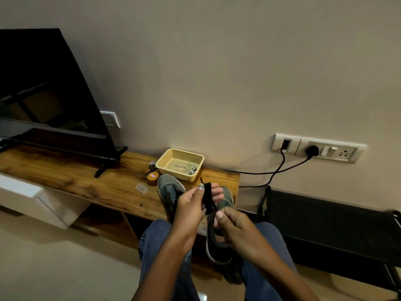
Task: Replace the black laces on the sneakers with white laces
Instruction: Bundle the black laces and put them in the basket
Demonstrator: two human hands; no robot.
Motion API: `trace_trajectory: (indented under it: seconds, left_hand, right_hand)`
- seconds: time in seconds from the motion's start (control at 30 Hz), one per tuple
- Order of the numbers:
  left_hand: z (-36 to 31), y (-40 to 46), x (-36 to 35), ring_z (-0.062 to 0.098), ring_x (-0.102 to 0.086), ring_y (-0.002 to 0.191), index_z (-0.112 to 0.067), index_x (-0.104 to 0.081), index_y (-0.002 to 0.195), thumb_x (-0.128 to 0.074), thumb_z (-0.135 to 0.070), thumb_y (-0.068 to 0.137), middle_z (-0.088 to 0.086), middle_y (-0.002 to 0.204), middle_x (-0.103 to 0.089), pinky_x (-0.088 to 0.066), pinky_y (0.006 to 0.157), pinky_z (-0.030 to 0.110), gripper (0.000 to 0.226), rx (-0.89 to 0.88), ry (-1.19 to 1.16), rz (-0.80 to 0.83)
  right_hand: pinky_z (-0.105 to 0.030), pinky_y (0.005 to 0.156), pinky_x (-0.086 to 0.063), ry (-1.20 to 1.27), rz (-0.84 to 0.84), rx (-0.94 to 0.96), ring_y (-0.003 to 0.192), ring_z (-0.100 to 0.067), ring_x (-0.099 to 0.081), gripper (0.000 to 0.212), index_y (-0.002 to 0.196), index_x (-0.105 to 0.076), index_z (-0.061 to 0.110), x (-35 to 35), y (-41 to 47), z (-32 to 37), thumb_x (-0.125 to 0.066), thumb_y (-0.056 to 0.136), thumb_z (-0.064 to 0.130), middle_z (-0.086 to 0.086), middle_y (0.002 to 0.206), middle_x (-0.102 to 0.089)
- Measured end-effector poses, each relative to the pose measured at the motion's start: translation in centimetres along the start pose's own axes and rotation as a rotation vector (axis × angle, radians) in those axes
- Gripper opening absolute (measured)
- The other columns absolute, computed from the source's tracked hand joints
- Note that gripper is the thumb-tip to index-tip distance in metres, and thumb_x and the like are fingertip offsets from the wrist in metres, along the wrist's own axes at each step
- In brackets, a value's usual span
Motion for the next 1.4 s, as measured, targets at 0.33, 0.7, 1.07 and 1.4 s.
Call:
trace_trajectory:
  seconds: [0.33, 0.7, 1.07, 1.4]
  left_hand:
    - [-0.3, -0.1, -0.1, 0.004, -0.048, 0.05, -0.004, -0.063, 0.091, -0.035, -0.019, 0.102, -0.002, 0.059, -0.055, -0.051, 0.052, 0.017, 0.033, 0.247, -0.478, 0.054]
    - [0.8, -0.8, -0.8, 0.008, -0.063, 0.063, -0.006, -0.067, 0.097, -0.038, -0.021, 0.103, 0.004, 0.078, -0.071, -0.049, 0.061, 0.018, 0.033, 0.142, 0.415, 0.297]
    - [0.1, -0.2, -0.1, 0.011, -0.067, 0.065, 0.001, -0.065, 0.104, -0.034, -0.015, 0.103, 0.008, 0.081, -0.071, -0.057, 0.062, 0.021, 0.034, 0.2, -0.475, -0.001]
    - [0.4, -1.2, -0.3, 0.001, -0.037, 0.039, -0.008, -0.064, 0.07, -0.039, -0.02, 0.1, -0.007, 0.051, -0.044, -0.038, 0.041, 0.012, 0.04, 0.428, -0.304, 0.113]
  right_hand:
    - [-0.013, 0.047, -0.037, 0.054, -0.115, -0.088, 0.047, -0.001, -0.047, 0.023, 0.079, -0.065, 0.009, 2.8, 0.8, -1.9, -0.052, 0.097, 0.014, 0.006, 0.053, -0.051]
    - [-0.037, 0.066, -0.049, -0.314, -0.288, 0.058, 0.069, -0.015, -0.062, 0.022, 0.074, -0.062, 0.018, 4.9, 1.9, 1.5, -0.063, 0.09, 0.033, 0.0, 0.067, -0.064]
    - [-0.018, 0.054, -0.035, -0.079, 0.039, -0.048, 0.052, 0.002, -0.044, 0.03, 0.074, -0.053, 0.02, -0.2, 0.2, -1.3, -0.043, 0.101, 0.024, 0.009, 0.057, -0.049]
    - [-0.012, 0.05, -0.038, -0.126, -0.133, -0.054, 0.049, 0.005, -0.05, 0.02, 0.081, -0.064, 0.005, 4.4, 2.0, -1.1, -0.059, 0.093, 0.021, 0.005, 0.06, -0.058]
Point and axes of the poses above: each hand's wrist, its own y-axis towards the middle knuckle, its own x-axis out of the back of the hand, z = x × y, the point moved 5 cm from there along y, towards the middle knuckle
